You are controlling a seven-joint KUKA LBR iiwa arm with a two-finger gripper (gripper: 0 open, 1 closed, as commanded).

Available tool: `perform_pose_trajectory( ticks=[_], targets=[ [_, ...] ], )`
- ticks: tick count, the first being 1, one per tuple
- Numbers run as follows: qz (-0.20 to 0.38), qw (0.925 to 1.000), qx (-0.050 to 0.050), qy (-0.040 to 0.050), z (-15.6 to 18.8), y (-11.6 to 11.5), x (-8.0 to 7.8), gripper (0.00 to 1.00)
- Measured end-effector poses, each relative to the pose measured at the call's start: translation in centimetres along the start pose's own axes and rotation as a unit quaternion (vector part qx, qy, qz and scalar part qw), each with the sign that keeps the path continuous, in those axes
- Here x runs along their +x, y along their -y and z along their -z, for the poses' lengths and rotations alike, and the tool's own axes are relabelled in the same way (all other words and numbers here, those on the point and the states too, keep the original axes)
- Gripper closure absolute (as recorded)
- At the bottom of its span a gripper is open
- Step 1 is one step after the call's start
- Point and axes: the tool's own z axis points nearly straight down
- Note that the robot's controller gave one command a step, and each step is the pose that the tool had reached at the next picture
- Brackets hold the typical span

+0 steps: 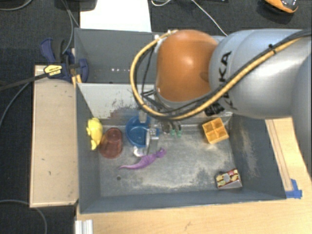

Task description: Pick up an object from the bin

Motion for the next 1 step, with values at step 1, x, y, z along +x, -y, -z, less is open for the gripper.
perform_pose_trajectory(
  ticks=[1],
  targets=[
    [-0.002,1.0,-0.001,0.0037,0.48,0.11,-0.13,0.0]
  ],
)
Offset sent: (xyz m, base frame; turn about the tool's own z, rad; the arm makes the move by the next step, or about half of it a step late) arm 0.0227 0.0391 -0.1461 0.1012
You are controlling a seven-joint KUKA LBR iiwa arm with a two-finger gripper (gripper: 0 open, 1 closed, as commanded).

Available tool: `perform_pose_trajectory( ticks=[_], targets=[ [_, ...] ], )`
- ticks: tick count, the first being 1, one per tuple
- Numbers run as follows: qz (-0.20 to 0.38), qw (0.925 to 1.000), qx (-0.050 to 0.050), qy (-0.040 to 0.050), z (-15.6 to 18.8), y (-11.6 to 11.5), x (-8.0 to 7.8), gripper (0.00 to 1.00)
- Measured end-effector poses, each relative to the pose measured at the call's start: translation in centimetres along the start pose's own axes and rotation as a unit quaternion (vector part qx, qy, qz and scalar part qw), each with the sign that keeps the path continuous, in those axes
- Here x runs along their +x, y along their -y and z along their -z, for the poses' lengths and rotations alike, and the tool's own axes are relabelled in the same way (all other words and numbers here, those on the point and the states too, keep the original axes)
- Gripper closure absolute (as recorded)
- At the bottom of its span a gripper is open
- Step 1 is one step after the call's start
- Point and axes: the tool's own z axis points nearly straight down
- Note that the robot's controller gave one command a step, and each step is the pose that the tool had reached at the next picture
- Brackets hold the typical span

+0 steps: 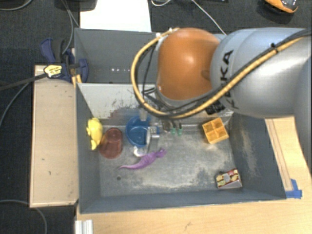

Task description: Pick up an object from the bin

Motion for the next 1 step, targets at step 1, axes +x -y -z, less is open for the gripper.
perform_pose_trajectory(
  ticks=[1],
  targets=[
    [-0.014,0.9999,-0.001,0.004,-4.0,-1.17,-0.89,0.0]
  ],
)
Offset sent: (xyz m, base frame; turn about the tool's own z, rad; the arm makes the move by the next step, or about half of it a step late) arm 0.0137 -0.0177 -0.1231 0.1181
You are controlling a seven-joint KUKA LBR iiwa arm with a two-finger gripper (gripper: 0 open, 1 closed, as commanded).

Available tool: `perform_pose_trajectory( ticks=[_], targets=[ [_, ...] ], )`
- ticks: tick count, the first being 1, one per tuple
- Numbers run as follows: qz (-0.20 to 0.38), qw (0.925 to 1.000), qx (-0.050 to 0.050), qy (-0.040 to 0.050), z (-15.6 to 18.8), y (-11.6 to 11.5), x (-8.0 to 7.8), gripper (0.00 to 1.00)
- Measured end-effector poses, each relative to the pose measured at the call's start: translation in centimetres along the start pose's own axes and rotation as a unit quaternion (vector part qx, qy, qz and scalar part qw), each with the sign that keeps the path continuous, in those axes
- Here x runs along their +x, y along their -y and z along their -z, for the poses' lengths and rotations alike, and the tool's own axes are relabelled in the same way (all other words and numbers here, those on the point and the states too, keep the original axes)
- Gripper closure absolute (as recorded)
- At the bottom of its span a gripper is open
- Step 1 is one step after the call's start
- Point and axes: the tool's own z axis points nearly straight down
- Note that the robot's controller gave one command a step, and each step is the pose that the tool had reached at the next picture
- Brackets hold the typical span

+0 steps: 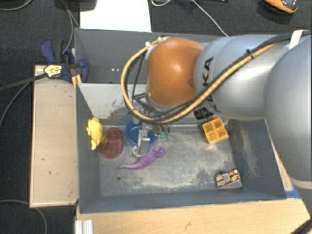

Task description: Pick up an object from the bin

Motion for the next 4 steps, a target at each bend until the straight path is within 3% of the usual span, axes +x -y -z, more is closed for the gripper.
perform_pose_trajectory(
  ticks=[1,2,3,4],
  targets=[
    [-0.038,0.9993,0.0,-0.0016,-7.1,2.1,-0.4,0.0],
    [0.019,0.9998,0.001,-0.0039,-10.2,2.6,-0.7,0.0],
    [0.127,0.9919,-0.001,-0.0007,-10.2,1.7,-0.9,0.0],
    [-0.022,0.9998,0.0,-0.0042,-11.1,1.5,-0.7,1.0]
  ],
)
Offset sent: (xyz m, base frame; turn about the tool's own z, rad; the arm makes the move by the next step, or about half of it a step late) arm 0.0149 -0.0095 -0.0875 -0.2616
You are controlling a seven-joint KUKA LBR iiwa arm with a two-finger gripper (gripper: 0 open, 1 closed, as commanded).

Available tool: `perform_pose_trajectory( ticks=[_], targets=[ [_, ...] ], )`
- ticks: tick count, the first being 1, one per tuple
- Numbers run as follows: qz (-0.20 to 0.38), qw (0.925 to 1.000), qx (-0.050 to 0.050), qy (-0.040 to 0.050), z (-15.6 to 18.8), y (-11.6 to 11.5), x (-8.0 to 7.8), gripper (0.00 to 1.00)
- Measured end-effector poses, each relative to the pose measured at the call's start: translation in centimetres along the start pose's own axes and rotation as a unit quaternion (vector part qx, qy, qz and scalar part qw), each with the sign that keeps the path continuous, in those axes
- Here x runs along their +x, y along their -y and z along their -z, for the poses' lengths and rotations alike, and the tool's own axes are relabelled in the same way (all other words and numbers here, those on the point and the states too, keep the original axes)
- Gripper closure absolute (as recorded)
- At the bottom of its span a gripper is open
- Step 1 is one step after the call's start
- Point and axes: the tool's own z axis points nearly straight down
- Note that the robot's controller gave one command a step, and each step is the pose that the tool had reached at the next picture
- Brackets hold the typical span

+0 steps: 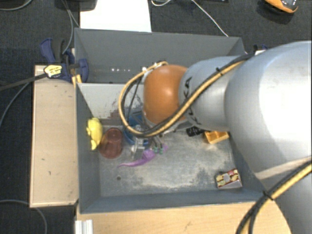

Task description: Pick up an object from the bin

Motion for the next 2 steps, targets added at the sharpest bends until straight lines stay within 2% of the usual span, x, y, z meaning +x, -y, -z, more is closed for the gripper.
perform_pose_trajectory(
  ticks=[1,2],
  targets=[
    [0.0,1.0,0.0,0.0001,0.0,0.0,0.0,1.0],
    [-0.003,1.0,0.001,-0.0026,4.3,0.1,0.1,1.0]
  ],
)
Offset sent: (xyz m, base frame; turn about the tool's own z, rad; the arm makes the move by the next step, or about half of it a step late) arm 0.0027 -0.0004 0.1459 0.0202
